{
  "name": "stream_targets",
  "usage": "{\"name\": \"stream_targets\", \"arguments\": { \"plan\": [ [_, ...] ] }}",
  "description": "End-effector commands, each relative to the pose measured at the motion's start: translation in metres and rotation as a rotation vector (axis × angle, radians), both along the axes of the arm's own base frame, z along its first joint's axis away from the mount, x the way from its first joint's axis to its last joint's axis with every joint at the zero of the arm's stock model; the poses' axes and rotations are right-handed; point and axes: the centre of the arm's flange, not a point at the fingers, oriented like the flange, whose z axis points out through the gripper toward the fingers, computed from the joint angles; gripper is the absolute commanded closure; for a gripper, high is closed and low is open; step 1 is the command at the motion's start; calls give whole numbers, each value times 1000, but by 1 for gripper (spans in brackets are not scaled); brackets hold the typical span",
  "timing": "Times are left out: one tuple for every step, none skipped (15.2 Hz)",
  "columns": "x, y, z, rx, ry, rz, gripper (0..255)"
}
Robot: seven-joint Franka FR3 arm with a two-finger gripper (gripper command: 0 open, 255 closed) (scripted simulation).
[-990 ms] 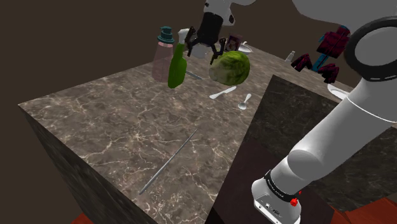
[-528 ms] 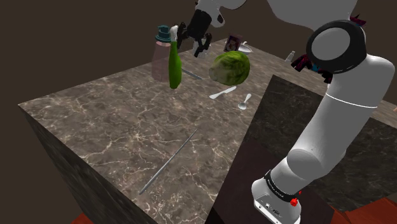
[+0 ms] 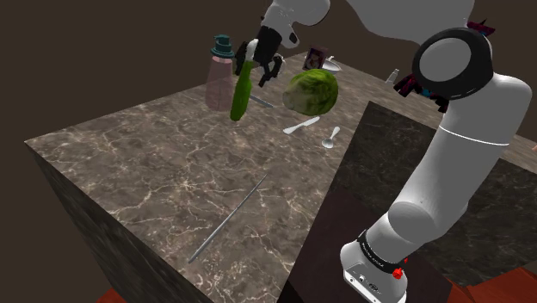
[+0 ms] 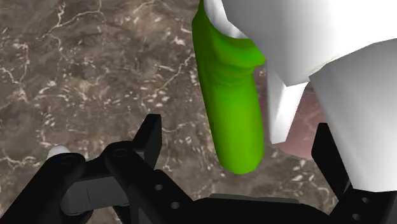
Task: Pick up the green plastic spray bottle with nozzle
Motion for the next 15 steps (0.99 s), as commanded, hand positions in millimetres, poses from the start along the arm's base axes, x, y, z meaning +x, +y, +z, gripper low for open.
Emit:
{"name": "stream_targets", "arguments": {
  "plan": [
    [0,-1,-3,0,1,0,255],
    [1,-1,-3,0,1,0,255],
    [1,-1,-3,0,1,0,255],
    [1,-1,-3,0,1,0,255],
    [1,-1,-3,0,1,0,255],
    [1,-1,-3,0,1,0,255],
    [1,-1,-3,0,1,0,255],
    [1,-1,-3,0,1,0,255],
    [1,-1,-3,0,1,0,255],
    [0,1,-3,0,1,0,255],
    [0,1,2,0,1,0,255],
    [0,1,8,0,1,0,255],
    [0,1,13,0,1,0,255],
    [0,1,18,0,1,0,255],
    [0,1,24,0,1,0,255]
  ]
}}
